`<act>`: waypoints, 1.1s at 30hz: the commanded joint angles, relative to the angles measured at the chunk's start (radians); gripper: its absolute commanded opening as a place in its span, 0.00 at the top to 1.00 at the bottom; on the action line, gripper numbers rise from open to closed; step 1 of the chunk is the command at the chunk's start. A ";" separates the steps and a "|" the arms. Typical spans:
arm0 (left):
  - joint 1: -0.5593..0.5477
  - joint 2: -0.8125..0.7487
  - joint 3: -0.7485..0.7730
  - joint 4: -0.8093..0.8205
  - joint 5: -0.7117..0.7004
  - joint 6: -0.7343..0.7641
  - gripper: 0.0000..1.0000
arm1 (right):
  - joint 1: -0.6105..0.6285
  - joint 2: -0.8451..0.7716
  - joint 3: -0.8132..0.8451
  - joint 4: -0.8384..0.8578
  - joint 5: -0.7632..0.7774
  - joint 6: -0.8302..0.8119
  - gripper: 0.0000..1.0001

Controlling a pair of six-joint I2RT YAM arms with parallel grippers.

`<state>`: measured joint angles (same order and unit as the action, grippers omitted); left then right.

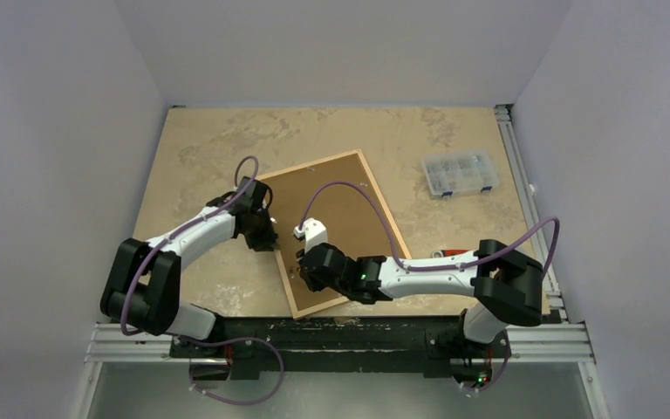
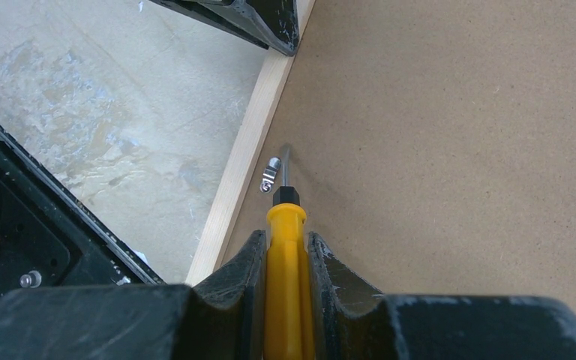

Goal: Take the photo out of the frame

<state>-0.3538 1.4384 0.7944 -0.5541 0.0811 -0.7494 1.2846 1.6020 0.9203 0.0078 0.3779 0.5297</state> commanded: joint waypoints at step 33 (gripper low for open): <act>-0.022 -0.002 -0.014 0.008 0.060 -0.018 0.90 | 0.025 -0.065 0.006 -0.107 0.035 0.026 1.00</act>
<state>-0.3626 1.4376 0.7925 -0.5503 0.1120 -0.7666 1.3071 1.5749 0.9298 -0.0322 0.3637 0.5404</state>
